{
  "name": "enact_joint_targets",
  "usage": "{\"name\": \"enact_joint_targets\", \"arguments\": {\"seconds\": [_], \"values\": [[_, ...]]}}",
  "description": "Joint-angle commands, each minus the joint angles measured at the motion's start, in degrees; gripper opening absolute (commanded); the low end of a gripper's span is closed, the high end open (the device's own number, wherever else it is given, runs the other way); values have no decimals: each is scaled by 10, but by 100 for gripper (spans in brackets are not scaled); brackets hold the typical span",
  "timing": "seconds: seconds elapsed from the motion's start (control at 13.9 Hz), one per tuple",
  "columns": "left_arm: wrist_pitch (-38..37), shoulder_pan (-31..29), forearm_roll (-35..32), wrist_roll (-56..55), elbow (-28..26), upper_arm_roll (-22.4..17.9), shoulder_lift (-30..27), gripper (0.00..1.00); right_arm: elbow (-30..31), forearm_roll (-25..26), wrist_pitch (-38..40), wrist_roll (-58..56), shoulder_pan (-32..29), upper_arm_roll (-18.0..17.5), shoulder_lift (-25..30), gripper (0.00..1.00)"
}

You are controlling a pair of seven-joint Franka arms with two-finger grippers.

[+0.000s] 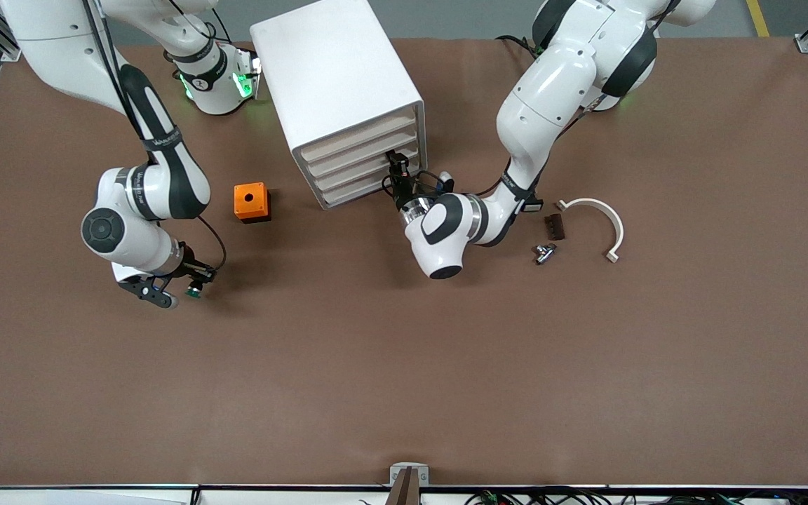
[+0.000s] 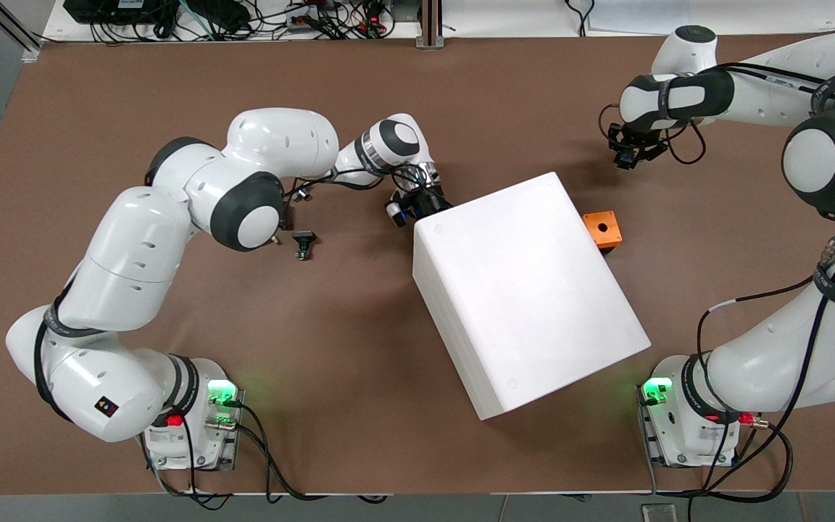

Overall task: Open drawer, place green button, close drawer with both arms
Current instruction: 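Pull the top drawer open with the left gripper while the right gripper lifts the button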

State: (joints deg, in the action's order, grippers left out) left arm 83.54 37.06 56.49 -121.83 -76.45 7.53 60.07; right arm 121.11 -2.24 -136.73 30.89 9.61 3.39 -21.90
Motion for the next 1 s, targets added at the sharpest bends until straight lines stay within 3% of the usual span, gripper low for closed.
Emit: {"name": "enact_joint_targets", "arguments": {"seconds": [0.0, 0.36, 0.72, 0.93], "values": [[4, -2, 12, -11, 7, -1, 6, 11, -11, -5, 18, 54, 24, 0, 9, 0], [3, -28, 15, -11, 7, -1, 4, 10, -106, -9, 138, 177, 77, -2, 17, 0], [3, -79, 25, -11, 7, -1, 6, 12, -148, -12, 141, 283, 131, -5, 12, 0], [4, -111, 26, -11, 8, -1, 5, 13, -166, -53, 141, 322, 159, -3, 12, 0]]}}
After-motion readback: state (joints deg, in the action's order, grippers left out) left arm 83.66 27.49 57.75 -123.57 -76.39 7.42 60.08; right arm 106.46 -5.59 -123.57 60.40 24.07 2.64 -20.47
